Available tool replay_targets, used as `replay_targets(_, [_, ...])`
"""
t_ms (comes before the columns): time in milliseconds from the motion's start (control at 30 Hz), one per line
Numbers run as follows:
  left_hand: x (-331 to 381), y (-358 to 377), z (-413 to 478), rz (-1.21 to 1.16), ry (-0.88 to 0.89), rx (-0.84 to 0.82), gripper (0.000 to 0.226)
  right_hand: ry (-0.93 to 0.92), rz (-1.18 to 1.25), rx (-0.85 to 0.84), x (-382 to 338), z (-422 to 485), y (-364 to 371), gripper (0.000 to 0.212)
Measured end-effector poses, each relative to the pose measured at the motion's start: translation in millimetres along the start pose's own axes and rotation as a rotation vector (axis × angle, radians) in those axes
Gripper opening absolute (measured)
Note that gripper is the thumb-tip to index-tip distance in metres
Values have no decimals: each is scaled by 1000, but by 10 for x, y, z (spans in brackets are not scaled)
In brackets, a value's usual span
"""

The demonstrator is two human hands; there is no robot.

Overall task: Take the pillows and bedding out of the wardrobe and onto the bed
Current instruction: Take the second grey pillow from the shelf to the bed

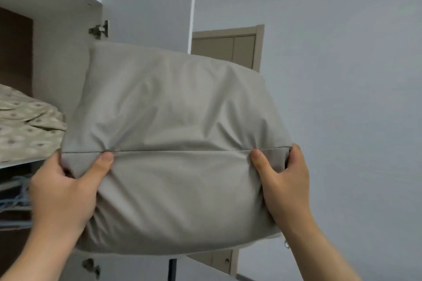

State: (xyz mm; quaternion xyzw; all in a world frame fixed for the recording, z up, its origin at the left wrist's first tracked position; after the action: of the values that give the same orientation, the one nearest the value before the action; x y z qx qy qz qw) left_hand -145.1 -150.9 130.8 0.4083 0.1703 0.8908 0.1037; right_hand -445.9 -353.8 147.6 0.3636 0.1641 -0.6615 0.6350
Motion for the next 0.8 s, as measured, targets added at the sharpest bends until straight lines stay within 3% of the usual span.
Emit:
replay_targets(400, [701,2032,-2080,-275,-91,-412,49,-76,-331,398,408,944,-2654,21])
replay_targets(567, [833,2543,-2735,-301,-107,-483,28,-64,-372,438,752,1219,-3223,21])
replay_targets(800, [785,3358,-3637,-363,-193,-645,31,-37,-515,508,1220,1522,-3920,22])
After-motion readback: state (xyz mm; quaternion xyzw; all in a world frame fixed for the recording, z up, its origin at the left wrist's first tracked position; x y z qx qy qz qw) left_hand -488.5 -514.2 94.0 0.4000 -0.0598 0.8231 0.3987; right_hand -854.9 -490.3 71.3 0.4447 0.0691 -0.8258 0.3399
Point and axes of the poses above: each hand's wrist, its own z-axis towards the middle knuckle, its own y-axis out of the palm, x = y × z, the point moved 8 cm from there along z, towards the middle knuckle, and after that the axes turned 15 degrees about x, right-handed, at the moved point
